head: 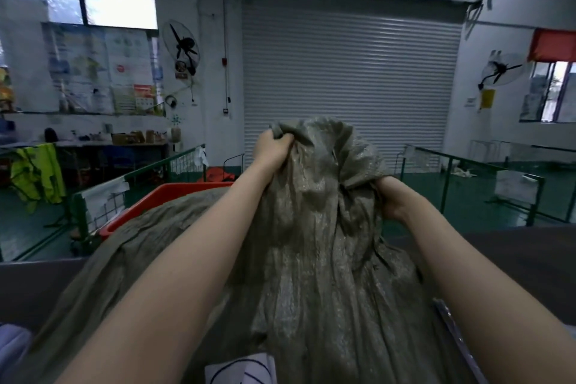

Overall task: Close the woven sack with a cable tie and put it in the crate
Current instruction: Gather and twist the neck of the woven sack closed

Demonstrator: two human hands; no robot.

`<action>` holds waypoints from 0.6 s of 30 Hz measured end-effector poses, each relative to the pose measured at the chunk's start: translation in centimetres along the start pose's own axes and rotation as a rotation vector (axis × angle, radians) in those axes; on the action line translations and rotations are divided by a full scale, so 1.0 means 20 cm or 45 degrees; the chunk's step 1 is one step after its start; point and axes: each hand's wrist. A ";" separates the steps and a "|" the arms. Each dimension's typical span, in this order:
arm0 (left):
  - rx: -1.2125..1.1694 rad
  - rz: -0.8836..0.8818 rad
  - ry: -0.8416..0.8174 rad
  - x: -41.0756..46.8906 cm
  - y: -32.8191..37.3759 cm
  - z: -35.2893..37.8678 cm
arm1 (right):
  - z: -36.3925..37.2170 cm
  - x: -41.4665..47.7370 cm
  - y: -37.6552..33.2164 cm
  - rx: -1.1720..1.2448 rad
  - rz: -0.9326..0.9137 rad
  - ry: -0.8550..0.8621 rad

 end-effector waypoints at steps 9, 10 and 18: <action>0.147 0.436 0.114 0.05 0.18 0.11 | -0.34 -0.02 -0.02 0.482 -0.373 0.011; 0.171 0.441 0.083 0.05 0.20 0.13 | -0.32 -0.04 -0.05 0.623 -0.481 0.019; -0.479 0.132 -0.544 -0.04 0.38 0.31 | 0.01 -0.02 -0.23 0.171 -0.498 -0.125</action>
Point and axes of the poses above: each hand's wrist, its own x-axis towards the middle knuckle, its own z-axis out of the palm, y = z × x, and after that the axes turned 10 degrees about -x, right-handed
